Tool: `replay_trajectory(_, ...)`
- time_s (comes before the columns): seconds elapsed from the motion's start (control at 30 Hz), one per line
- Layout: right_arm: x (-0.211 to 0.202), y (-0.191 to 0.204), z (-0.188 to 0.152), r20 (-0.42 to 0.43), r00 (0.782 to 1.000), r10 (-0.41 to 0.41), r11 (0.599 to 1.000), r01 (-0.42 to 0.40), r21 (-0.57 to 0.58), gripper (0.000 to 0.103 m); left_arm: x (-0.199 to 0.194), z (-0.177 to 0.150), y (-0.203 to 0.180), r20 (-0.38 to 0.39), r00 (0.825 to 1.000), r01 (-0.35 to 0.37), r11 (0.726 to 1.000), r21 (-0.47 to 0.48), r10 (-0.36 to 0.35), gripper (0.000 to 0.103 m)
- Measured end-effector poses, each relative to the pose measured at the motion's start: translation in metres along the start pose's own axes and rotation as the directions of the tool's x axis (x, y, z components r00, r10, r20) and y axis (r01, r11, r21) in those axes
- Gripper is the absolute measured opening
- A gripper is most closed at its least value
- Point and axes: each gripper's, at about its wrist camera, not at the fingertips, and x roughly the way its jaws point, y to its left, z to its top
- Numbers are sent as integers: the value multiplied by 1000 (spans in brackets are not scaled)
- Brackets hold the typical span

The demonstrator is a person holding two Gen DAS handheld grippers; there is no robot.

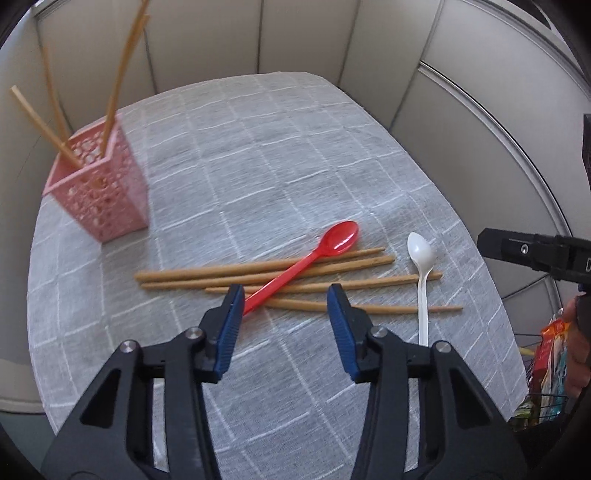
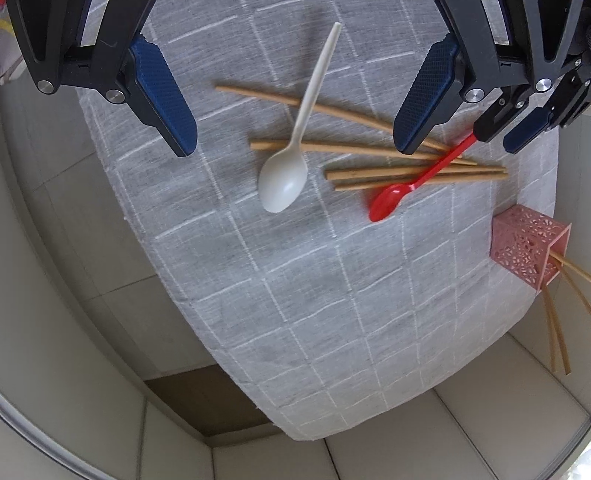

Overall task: Organize utensils
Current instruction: 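Lower the left tool onto the red spoon and close on it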

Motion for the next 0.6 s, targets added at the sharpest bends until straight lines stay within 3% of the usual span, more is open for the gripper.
replay_trajectory(0.23,13,-30,8,-44,999,10,996,-6,88,83,36,23,-35,-31,999,41,993,112,-38,39)
replay_trajectory(0.37,20,-33,9,-63,998,13,995,-6,102,83,56,29,-52,-41,999,22,985,171,-15,38)
replay_trajectory(0.57,22,-38,14,-59,998,0,993,7,119,83,76,34,-76,-45,998,-35,970,241,47,25)
replay_trajectory(0.6,22,-39,14,-58,998,4,992,4,127,83,79,36,-77,-47,997,-50,970,236,63,20)
